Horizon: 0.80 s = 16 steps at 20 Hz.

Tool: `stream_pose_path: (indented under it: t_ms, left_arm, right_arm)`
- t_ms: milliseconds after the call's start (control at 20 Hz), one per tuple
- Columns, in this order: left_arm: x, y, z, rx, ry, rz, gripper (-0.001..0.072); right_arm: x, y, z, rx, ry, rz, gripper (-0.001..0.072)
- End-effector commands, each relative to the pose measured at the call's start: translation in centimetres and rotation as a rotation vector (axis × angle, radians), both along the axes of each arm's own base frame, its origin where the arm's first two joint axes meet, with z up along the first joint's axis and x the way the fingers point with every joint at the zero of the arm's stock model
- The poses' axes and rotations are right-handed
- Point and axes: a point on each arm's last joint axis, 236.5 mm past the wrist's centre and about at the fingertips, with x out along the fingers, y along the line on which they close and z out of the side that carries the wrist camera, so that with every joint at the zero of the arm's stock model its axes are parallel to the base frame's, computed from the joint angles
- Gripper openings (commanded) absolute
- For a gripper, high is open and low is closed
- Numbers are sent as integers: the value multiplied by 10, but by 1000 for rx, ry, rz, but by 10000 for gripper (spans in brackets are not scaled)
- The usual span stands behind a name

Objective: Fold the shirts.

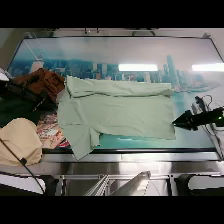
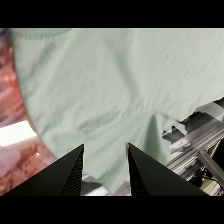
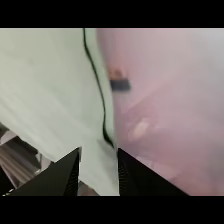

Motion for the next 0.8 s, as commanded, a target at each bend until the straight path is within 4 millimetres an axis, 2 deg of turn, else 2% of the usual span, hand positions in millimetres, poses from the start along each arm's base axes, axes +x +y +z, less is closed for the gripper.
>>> stream_pose_path:
  t_ms: [0,100,150,200,300,550,600,650,750]
  left_arm:
    - [-65,5,-22,54,78,56,290]
    - [-90,-4,-32,55,103,81,290]
    - [-100,-11,-36,54,111,87,290]
    - [-105,-18,-40,52,112,85,290]
    - [-114,-32,-54,71,105,64,290]
    - [-119,-63,-91,121,100,-18,291]
    - [-114,-71,-97,110,97,-12,291]
    - [-106,-80,-99,84,95,0,239]
    - [-82,-97,-95,19,54,17,201]
  right_arm:
    - [-40,14,-26,-20,67,38,305]
    - [-37,26,-23,-4,53,58,302]
    - [-33,32,-23,-4,42,63,273]
    - [-28,39,-21,8,18,78,105]
    - [-21,50,-17,30,-14,84,22]
    - [-2,56,0,46,-80,36,21]
    - [0,55,5,41,-94,34,21]
    - [1,55,8,38,-106,36,21]
    - [-1,56,16,47,-114,46,21]
